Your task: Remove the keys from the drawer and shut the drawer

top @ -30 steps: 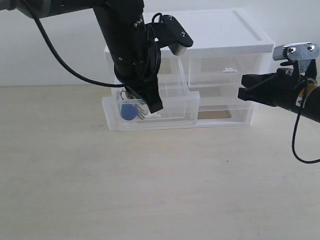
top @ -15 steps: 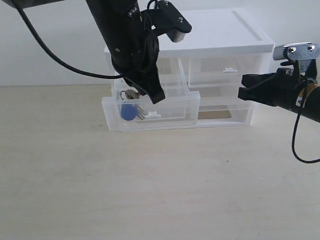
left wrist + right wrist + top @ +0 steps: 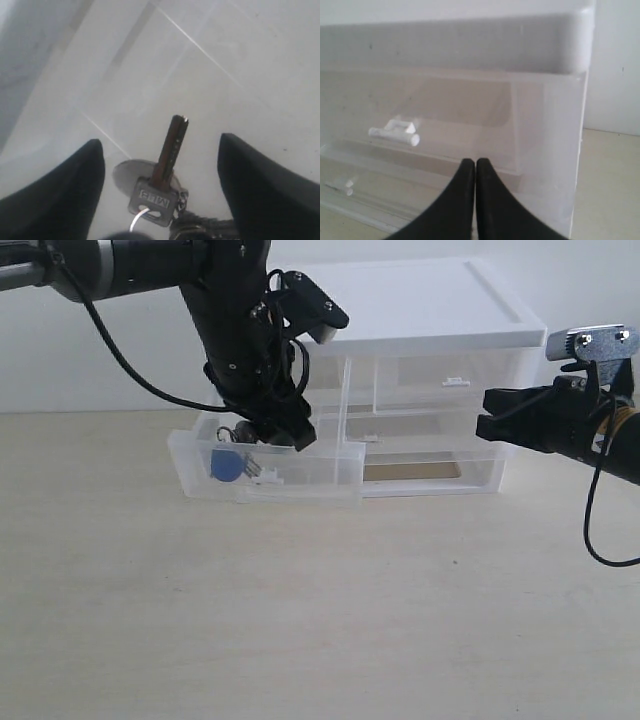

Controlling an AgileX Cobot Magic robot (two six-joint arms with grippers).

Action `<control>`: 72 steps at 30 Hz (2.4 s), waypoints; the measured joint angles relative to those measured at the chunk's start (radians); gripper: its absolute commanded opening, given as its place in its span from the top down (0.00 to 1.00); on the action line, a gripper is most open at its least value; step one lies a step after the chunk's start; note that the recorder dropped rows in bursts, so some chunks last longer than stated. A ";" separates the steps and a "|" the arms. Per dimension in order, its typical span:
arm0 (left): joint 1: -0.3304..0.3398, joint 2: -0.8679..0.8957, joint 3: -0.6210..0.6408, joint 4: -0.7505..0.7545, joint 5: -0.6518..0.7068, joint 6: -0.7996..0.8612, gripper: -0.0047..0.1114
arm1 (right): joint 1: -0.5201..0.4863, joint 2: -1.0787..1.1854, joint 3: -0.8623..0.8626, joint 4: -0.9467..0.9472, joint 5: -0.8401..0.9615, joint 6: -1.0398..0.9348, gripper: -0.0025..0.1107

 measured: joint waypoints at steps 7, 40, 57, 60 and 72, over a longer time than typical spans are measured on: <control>0.002 0.018 -0.004 -0.002 -0.006 0.037 0.92 | 0.000 0.000 0.000 0.000 0.000 0.000 0.98; -0.052 -0.293 0.197 -0.133 -0.205 0.082 0.92 | 0.000 0.000 0.000 -0.004 0.000 -0.002 0.98; -0.052 -1.334 1.186 -0.153 -0.845 -0.227 0.92 | 0.000 -0.070 0.000 -0.170 0.009 0.090 0.98; -0.052 -1.494 1.288 -0.163 -0.878 -0.303 0.92 | 0.001 -0.070 0.000 -0.170 0.011 0.092 0.98; -0.052 -1.723 1.350 -0.167 -0.882 -0.382 0.92 | 0.001 -0.070 0.000 -0.170 0.011 0.094 0.98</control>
